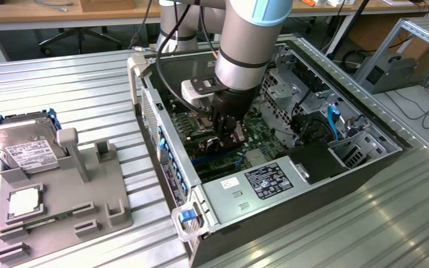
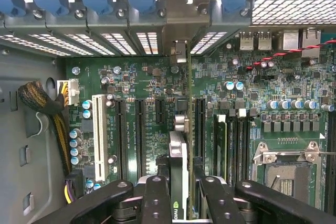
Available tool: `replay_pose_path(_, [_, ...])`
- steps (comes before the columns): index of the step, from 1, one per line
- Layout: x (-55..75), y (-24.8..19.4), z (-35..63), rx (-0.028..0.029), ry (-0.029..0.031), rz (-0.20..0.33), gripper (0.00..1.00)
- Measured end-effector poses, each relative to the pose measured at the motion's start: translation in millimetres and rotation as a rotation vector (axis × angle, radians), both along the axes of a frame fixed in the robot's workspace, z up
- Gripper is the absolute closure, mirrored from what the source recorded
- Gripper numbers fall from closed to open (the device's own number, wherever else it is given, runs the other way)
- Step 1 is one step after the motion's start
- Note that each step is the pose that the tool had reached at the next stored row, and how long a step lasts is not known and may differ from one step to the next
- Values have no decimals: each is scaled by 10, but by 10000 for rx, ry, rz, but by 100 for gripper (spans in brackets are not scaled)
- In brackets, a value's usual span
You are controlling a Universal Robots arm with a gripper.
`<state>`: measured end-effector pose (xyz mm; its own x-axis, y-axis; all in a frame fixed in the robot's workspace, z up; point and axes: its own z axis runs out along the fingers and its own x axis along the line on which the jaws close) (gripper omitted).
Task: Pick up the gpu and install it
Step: 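Insert the gpu into the slot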
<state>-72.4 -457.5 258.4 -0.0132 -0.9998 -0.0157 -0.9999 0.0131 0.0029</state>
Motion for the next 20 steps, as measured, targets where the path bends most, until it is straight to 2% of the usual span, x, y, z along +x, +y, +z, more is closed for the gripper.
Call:
replay_pose_path(11, [0, 1, -32, 0, 0, 0, 73])
replay_pose_path(13, [-28, 0, -32, 0, -44, 0, 73])
replay_pose_path(20, [-40, 1, -56, 6, -50, 0, 73])
